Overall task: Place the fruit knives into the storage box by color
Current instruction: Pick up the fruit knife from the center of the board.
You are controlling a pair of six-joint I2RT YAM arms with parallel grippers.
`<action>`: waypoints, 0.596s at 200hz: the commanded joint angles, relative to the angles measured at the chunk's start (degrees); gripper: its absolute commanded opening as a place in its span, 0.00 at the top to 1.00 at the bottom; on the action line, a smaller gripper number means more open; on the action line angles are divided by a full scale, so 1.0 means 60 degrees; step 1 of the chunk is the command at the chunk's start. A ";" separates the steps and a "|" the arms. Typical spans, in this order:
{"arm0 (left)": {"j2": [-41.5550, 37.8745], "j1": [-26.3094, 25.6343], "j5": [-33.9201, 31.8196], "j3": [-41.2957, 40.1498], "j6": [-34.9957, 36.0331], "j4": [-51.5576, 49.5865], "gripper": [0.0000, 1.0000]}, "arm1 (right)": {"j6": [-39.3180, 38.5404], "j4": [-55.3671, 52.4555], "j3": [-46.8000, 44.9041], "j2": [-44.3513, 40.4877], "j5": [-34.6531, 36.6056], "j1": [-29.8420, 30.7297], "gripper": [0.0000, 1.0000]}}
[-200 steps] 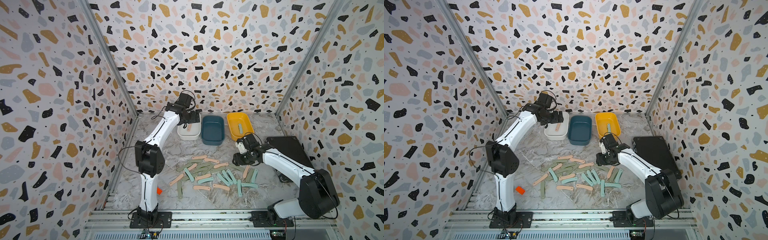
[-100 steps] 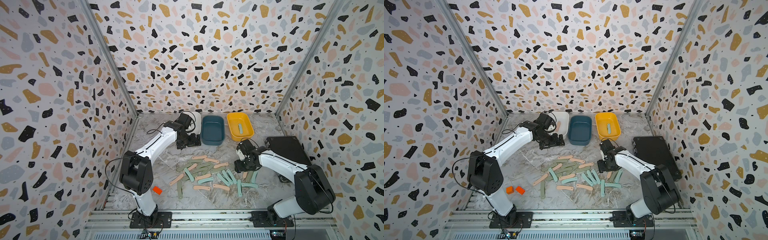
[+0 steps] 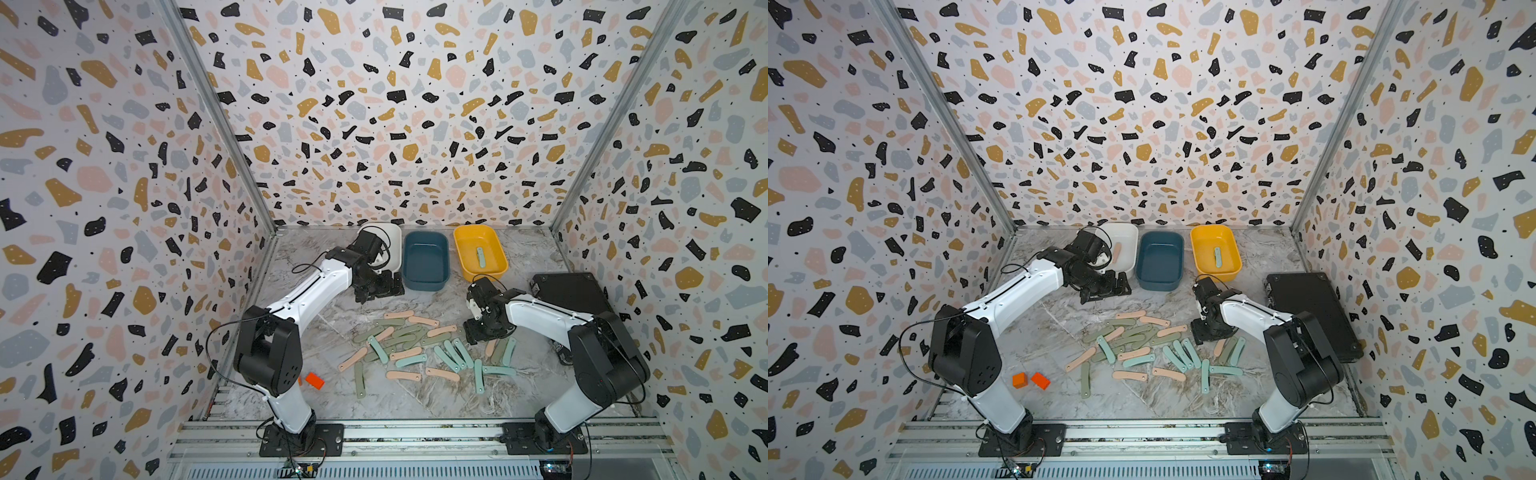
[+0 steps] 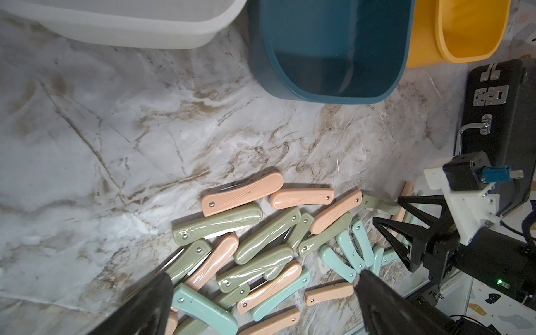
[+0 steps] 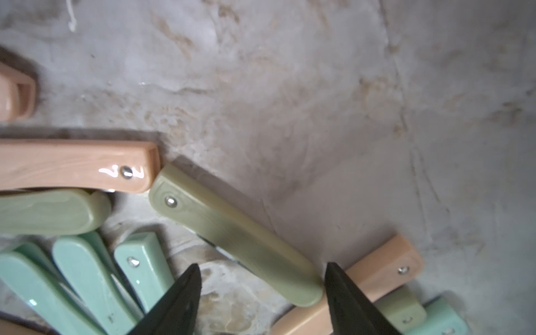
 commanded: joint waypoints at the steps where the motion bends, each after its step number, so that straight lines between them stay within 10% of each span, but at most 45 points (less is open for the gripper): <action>1: -0.0327 0.0028 0.0156 -0.0142 0.0000 0.0217 0.01 | -0.0021 0.0055 0.0345 0.0228 0.0126 0.0062 0.35; 119: -0.0596 0.0026 -0.0111 -0.0467 0.0156 0.0186 0.01 | 0.0727 0.0368 0.0331 0.0613 0.0267 0.0042 0.68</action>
